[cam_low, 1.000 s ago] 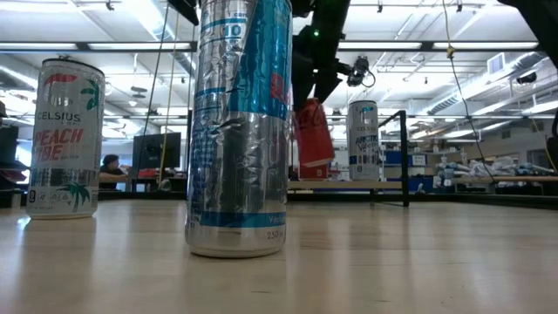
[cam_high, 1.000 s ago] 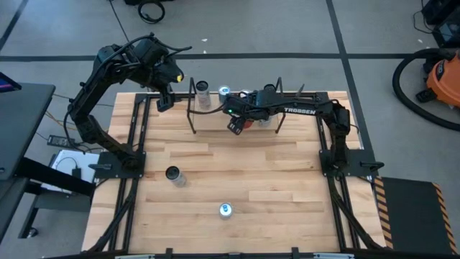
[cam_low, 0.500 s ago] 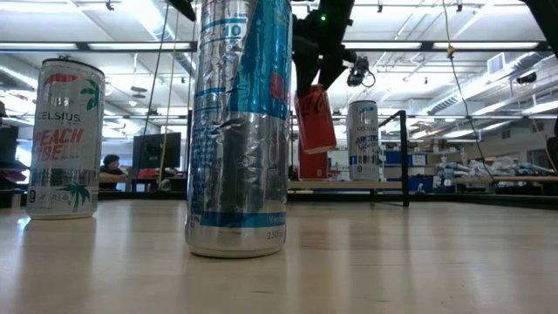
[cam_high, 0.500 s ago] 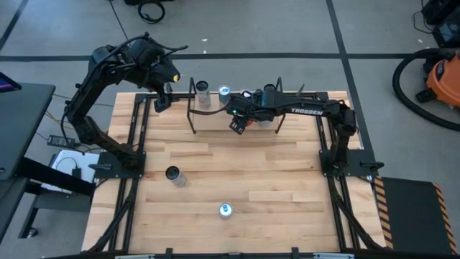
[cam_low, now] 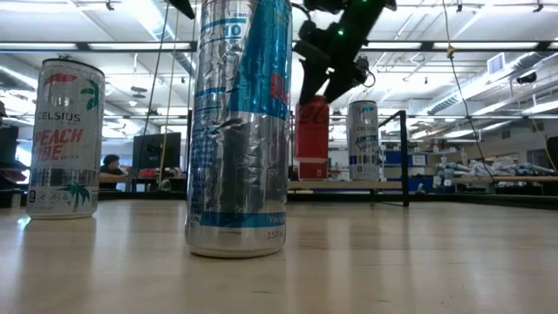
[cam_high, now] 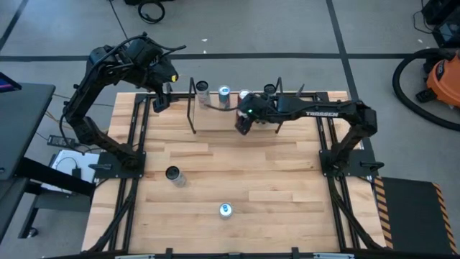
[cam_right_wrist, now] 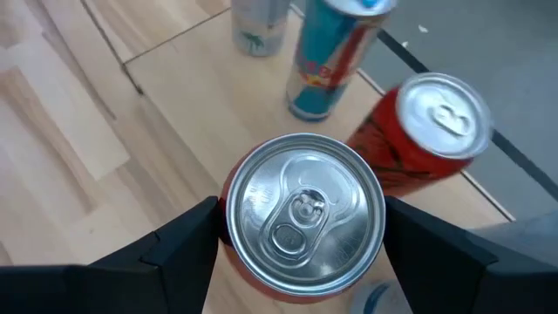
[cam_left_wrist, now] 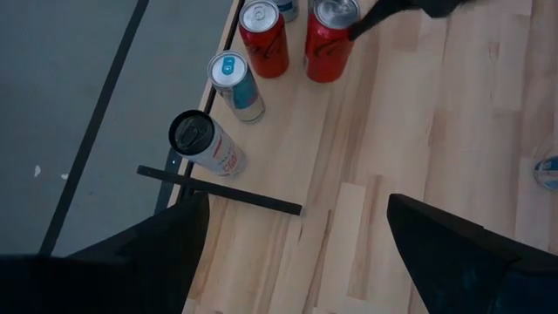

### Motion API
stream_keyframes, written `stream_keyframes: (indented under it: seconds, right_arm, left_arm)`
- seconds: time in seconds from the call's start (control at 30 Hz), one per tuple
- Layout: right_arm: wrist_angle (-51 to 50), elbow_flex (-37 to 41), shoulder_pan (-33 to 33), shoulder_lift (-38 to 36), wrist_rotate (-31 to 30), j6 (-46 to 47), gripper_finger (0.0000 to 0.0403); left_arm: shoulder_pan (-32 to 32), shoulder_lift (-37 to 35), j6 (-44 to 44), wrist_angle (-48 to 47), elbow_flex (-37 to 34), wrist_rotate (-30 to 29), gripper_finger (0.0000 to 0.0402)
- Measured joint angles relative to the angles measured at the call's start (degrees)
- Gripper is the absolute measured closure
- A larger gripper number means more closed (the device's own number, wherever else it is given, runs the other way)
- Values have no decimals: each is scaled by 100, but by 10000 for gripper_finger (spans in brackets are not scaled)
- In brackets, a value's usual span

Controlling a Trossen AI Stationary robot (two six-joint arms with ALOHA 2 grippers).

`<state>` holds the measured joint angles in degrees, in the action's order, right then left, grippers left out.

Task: Place canned beverage on shelf
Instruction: Align the red and black soda can with the red and black soda can on the shelf

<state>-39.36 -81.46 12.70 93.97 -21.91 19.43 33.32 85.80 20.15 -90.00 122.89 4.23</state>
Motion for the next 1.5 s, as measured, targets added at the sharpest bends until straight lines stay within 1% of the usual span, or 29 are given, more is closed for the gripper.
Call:
stream_keyframes:
  seconds: [0.17, 0.27, 0.37, 0.77, 1.03, 1.3, 1.5]
  right_arm:
    - [604, 621, 199, -244, 413, -9, 104]
    - [716, 743, 233, -242, 457, -31, 104]
    - [838, 775, 244, -242, 467, -60, 104]
    - [751, 675, 244, -258, 577, -296, 104]
    - [697, 570, 252, -139, 570, -825, 103]
    - [730, 561, 416, 44, 433, -989, 103]
    - [724, 565, 441, 32, 397, -1046, 100]
  left_arm:
    - [0, 1, 2, 0, 0, 0, 47]
    - [0, 2, 6, 0, 0, 0, 47]
    - [0, 2, 55, 0, 0, 0, 47]
    - [0, 2, 143, 17, 0, 0, 47]
    - [0, 2, 148, 22, 2, 0, 47]
    - [-1, 4, 150, 24, 2, 0, 47]
    - [0, 7, 150, 24, 7, 0, 47]
